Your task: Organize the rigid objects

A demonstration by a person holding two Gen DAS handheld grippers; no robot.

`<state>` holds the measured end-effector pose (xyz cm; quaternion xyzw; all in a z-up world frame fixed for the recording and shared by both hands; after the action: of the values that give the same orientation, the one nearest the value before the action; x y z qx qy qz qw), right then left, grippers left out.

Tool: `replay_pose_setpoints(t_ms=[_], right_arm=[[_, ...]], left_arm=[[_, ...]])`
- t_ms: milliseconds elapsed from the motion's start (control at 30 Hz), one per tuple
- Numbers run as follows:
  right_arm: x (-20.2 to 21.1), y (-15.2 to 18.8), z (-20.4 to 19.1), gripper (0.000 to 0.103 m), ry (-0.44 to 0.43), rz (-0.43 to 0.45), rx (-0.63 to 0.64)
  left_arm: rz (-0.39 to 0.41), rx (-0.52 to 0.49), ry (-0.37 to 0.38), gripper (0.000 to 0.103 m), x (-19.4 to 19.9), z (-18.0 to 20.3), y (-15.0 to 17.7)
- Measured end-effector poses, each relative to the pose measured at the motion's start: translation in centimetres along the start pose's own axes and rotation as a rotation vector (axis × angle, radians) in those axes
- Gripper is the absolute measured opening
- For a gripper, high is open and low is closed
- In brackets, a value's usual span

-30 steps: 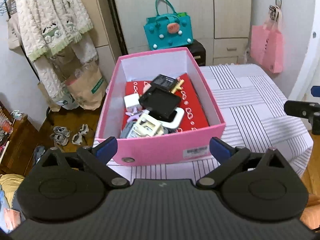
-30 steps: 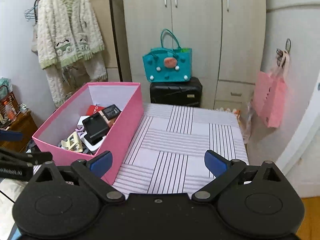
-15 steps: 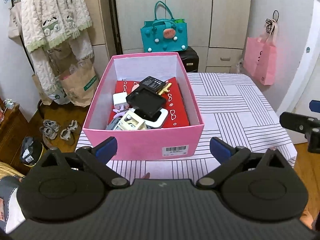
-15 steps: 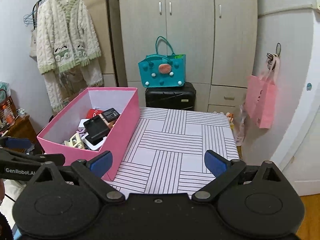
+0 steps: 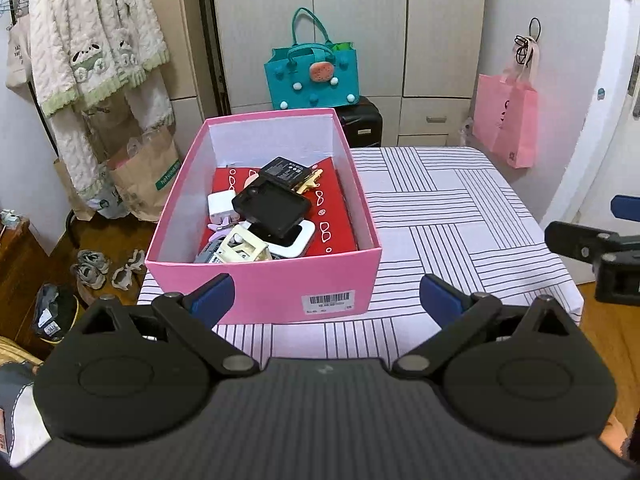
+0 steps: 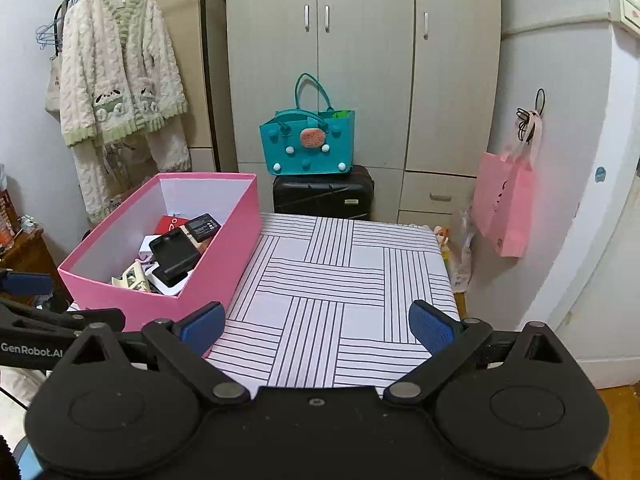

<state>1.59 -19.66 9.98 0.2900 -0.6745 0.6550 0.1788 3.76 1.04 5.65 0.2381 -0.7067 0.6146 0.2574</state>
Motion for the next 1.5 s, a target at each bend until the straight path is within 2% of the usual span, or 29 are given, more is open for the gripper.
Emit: replay_pose_setpoints(t_ms=[200,433,967,1500], right_arm=[[-0.2,0.3,0.2,0.100,0.002,-0.004,-0.001],[-0.5,0.6,0.4,0.100,0.027,0.003,0.004],[-1.0,0.9,0.4,0.100,0.029,0.002,-0.017],[-1.2,1.4,0.4,0.100,0.031,0.003,-0.028]], left_arm=[[-0.005,-0.004,-0.014,0.100,0.0,0.4,0.2],[0.020,0.008,-0.067,0.100,0.0,0.4,0.4],[0.021,0.051,-0.070,0.100,-0.5,-0.5,1.2],[0.038,0.043,-0.091,0.100,-0.3,-0.4,1.7]])
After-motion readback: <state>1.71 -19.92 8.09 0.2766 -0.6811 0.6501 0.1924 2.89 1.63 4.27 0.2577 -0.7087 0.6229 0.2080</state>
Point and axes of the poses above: each gripper's, at about its wrist camera, not at the fingertips, and x roughly against the way its jaws point, z to its right, y to its underside, the point moved 1 cm from there along -x, roughly the way its jaws point, and after that the axes turned 8 degrees about -y, right-handed, at the moved point
